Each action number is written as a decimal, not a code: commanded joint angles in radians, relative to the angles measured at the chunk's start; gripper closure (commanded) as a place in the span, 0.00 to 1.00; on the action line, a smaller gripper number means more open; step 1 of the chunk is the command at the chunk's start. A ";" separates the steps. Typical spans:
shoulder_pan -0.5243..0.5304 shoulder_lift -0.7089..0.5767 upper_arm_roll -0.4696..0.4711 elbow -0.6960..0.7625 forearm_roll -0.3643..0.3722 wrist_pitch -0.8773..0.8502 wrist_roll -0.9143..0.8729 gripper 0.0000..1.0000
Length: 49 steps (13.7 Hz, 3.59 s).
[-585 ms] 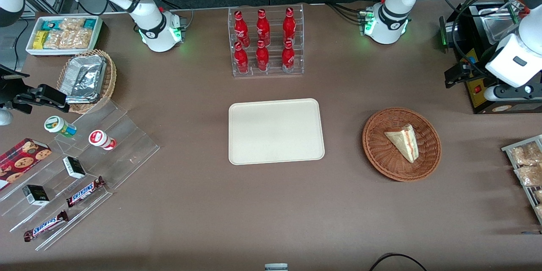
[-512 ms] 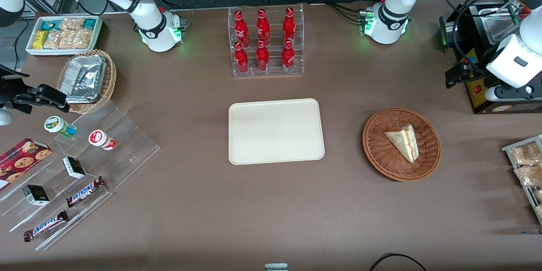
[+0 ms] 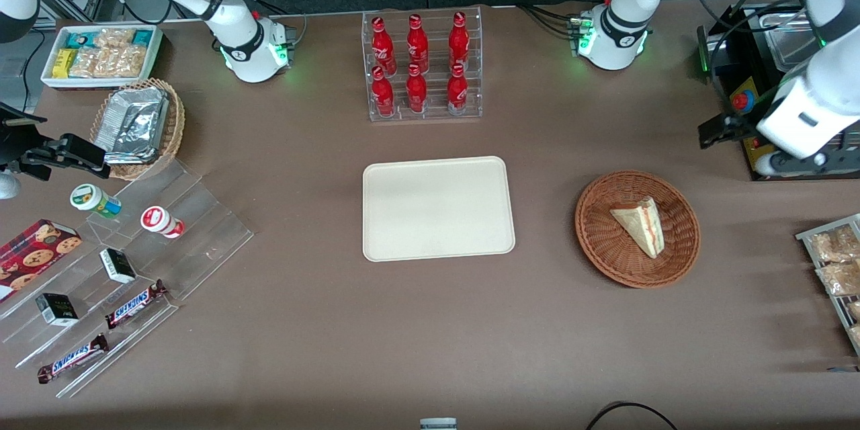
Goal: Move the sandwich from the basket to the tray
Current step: 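Move the left gripper down over the wrapped sandwich in the wicker basket, then close the left gripper on the wrapped sandwich's edge, then lift the sandwich and carry it with the left gripper over the cream tray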
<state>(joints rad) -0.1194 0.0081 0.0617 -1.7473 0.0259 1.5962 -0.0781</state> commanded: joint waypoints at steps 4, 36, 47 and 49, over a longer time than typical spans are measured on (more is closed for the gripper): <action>0.000 -0.007 0.010 -0.254 -0.003 0.305 -0.173 0.00; -0.101 0.309 -0.019 -0.160 -0.009 0.440 -0.557 1.00; -0.469 0.461 -0.028 0.113 -0.089 0.418 -0.545 1.00; -0.512 0.528 -0.042 0.188 -0.090 0.419 -0.551 1.00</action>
<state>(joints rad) -0.5930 0.4429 0.0183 -1.6783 -0.0473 2.0331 -0.6219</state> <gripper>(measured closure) 0.850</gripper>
